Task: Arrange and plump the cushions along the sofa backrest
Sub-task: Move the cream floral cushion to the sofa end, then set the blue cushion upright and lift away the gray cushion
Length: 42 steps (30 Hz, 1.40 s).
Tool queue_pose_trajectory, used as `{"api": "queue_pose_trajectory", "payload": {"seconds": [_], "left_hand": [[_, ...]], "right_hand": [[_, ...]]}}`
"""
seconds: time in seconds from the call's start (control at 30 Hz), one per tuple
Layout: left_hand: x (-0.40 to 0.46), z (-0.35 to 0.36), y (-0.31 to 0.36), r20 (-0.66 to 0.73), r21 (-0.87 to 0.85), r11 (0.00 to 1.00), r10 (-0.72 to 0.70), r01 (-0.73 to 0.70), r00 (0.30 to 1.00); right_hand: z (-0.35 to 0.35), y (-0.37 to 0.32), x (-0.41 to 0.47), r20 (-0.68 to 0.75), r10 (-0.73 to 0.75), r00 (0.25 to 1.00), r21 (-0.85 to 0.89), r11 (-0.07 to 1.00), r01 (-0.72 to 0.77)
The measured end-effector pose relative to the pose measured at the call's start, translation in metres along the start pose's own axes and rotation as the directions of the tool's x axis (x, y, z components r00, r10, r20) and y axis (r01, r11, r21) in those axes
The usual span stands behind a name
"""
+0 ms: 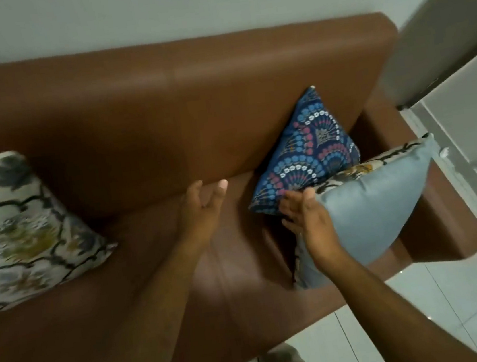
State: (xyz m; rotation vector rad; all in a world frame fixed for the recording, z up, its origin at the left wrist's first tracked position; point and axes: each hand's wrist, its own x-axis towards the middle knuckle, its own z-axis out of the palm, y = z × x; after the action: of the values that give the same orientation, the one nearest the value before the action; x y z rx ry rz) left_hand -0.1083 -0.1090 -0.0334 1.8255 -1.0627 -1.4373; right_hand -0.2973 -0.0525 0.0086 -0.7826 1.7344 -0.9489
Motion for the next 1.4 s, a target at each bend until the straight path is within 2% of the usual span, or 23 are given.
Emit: {"api": "queue_pose_trajectory", "payload": {"seconds": [0.03,0.1,0.17,0.2,0.27,0.33,0.4,0.5,0.57,0.7,0.73,0.83,0.9,1.0,1.1,1.23,1.3,1.4], "left_hand": [[0.014,0.021,0.014,0.019,0.063,0.998,0.022,-0.023,1.0],[0.044,0.058,0.034,0.041,0.196,0.978,0.057,-0.064,0.998],[0.07,0.104,0.052,0.083,0.287,0.954,0.066,-0.087,0.994],[0.082,0.126,0.059,0.108,0.314,0.944,0.067,-0.098,0.992],[0.099,0.165,0.067,0.149,0.355,0.928,0.06,-0.11,0.987],[0.111,0.2,0.067,0.179,0.384,0.917,0.043,-0.11,0.983],[0.121,0.225,0.06,0.195,0.394,0.91,0.057,-0.131,0.979],[0.138,0.247,0.04,0.152,0.428,0.897,0.047,-0.109,0.987],[0.14,0.253,0.037,0.11,0.444,0.894,0.013,-0.061,0.994],[0.148,0.255,0.027,0.061,0.407,0.913,-0.028,0.001,0.998],[0.151,0.254,0.022,0.055,0.404,0.915,-0.042,0.017,0.998],[0.157,0.245,0.01,0.047,0.359,0.932,-0.073,0.051,0.996],[0.153,0.229,0.003,0.085,0.261,0.964,-0.079,0.055,0.993],[0.132,0.189,-0.005,0.073,0.088,0.996,-0.009,0.003,0.997],[0.091,0.133,-0.009,-0.134,-0.085,0.991,0.096,-0.108,0.986],[0.045,0.03,-0.016,-0.471,-0.174,0.973,0.052,-0.151,0.881],[0.037,-0.017,-0.019,-0.521,-0.182,0.975,0.018,-0.131,0.853],[0.033,-0.068,-0.021,-0.492,-0.148,0.982,0.031,-0.119,0.87]], "right_hand": [[-0.015,-0.021,0.018,0.018,-0.086,0.996,0.007,0.996,0.085],[-0.045,-0.056,0.06,-0.056,-0.239,0.969,-0.025,0.971,0.238],[-0.087,-0.068,0.124,-0.179,-0.303,0.936,-0.131,0.95,0.283],[-0.109,-0.066,0.16,-0.24,-0.273,0.932,-0.193,0.954,0.23],[-0.146,-0.049,0.223,-0.296,-0.066,0.953,-0.212,0.977,0.001],[-0.171,-0.025,0.267,-0.283,0.171,0.944,-0.159,0.962,-0.223],[-0.183,-0.001,0.298,-0.22,0.316,0.923,-0.081,0.937,-0.34],[-0.182,0.032,0.325,-0.132,0.4,0.907,0.056,0.917,-0.396],[-0.179,0.06,0.342,-0.152,0.419,0.895,0.105,0.907,-0.407],[-0.197,0.143,0.38,-0.257,0.559,0.788,0.31,0.82,-0.481],[-0.2,0.152,0.375,-0.251,0.559,0.791,0.349,0.814,-0.464],[-0.2,0.156,0.352,-0.201,0.484,0.852,0.423,0.827,-0.37],[-0.184,0.143,0.331,-0.185,0.453,0.872,0.41,0.842,-0.351],[-0.148,0.1,0.292,-0.304,0.354,0.885,0.451,0.871,-0.193],[-0.097,0.068,0.258,-0.173,0.187,0.967,0.521,0.851,-0.072],[-0.001,0.025,0.204,-0.074,0.075,0.994,0.506,0.862,-0.027],[0.04,0.009,0.18,-0.036,0.021,0.999,0.477,0.879,-0.001],[0.09,-0.006,0.157,-0.016,-0.12,0.993,0.435,0.893,0.115]]}}
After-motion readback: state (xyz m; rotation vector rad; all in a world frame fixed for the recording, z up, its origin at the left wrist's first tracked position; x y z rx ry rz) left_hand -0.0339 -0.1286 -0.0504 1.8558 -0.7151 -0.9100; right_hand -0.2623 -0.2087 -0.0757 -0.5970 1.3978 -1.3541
